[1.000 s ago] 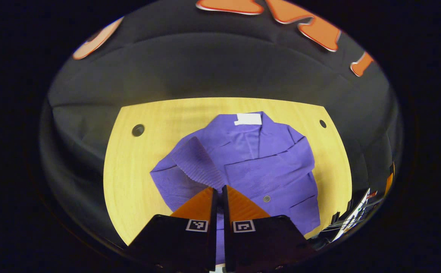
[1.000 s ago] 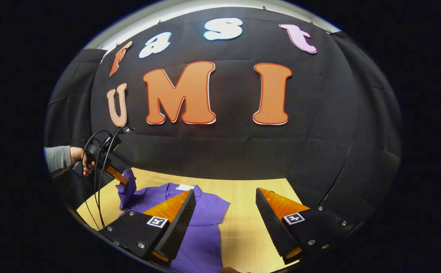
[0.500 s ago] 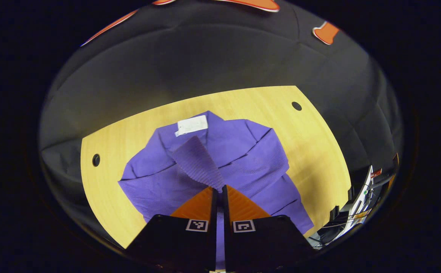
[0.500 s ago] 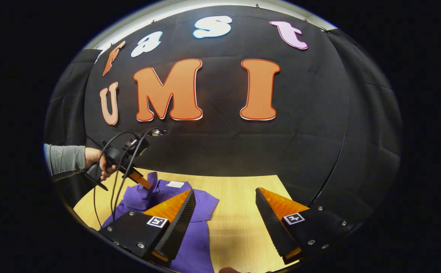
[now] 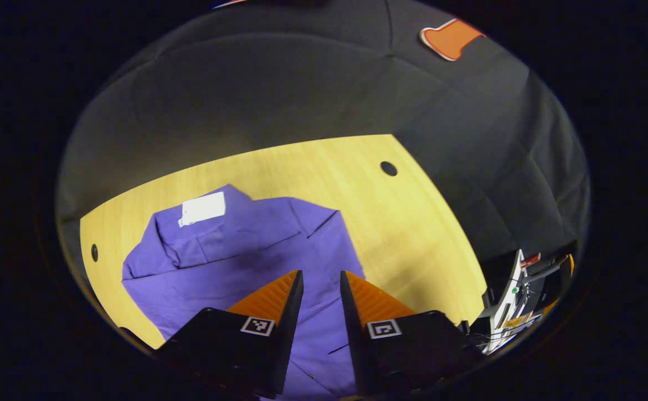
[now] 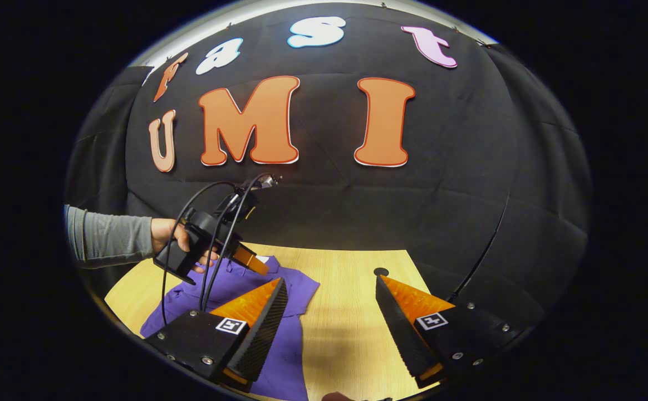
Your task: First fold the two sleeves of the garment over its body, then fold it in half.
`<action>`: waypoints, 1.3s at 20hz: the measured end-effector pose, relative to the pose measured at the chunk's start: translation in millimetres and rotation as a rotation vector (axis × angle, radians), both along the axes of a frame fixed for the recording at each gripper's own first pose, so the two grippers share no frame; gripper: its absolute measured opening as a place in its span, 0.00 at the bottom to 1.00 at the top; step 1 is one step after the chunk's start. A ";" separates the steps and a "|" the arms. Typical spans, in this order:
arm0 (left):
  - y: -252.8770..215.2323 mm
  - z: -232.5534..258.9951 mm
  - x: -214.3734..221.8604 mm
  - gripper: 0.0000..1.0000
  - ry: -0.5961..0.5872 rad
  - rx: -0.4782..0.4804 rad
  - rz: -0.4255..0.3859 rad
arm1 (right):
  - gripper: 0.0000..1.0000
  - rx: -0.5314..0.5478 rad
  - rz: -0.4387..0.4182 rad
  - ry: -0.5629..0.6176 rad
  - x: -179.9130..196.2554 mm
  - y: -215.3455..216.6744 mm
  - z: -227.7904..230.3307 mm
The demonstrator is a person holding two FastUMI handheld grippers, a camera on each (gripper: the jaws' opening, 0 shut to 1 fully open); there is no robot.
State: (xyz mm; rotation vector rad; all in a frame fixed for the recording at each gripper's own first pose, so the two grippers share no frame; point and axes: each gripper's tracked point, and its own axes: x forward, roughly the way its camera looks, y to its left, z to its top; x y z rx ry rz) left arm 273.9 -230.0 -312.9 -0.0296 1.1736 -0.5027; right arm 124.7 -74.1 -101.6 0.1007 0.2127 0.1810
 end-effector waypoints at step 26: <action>208.5 185.5 -94.2 0.98 -0.767 0.179 0.425 | 0.95 0.012 0.018 -0.162 2.5 67.8 29.8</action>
